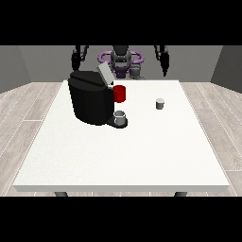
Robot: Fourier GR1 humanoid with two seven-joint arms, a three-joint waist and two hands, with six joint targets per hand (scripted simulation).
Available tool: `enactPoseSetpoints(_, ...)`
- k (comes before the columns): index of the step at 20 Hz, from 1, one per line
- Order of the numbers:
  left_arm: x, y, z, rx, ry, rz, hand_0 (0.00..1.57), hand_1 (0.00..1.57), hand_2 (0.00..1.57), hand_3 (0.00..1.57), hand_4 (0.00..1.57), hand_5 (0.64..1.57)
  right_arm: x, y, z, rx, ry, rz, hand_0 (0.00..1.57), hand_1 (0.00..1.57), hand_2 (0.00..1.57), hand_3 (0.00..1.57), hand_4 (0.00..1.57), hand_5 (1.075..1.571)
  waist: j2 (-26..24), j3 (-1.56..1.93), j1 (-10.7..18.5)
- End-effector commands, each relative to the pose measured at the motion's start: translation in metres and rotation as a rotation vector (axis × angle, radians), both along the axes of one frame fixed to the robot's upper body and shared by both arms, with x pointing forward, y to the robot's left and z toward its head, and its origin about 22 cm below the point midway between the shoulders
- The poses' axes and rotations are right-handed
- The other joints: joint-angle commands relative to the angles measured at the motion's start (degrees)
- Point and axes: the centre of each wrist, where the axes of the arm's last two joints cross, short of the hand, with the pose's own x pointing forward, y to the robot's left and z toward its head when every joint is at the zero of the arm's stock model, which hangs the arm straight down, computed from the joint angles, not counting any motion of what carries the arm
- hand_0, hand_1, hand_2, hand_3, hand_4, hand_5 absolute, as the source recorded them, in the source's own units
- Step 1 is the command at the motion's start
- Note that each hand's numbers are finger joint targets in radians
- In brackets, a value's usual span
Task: Insert the coffee pod into the coffee machine and close the lid
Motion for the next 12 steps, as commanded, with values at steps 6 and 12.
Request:
enactPoseSetpoints(6,0.006,0.042,0.000,0.006,-0.150,-0.126,0.00,0.00,0.00,0.00,0.00,1.571,-0.001,0.003,-0.004,0.020,0.080,0.008,0.00,0.00,0.00,0.00,0.13,1.571,-0.8,-1.55,0.1)
enactPoseSetpoints(12,0.038,0.073,0.025,0.221,-0.082,-0.088,0.00,0.00,0.00,0.00,0.00,1.571,0.003,0.006,-0.005,0.089,-0.147,-0.102,0.00,0.00,0.00,0.00,0.14,1.571,3.4,-1.51,-4.2)
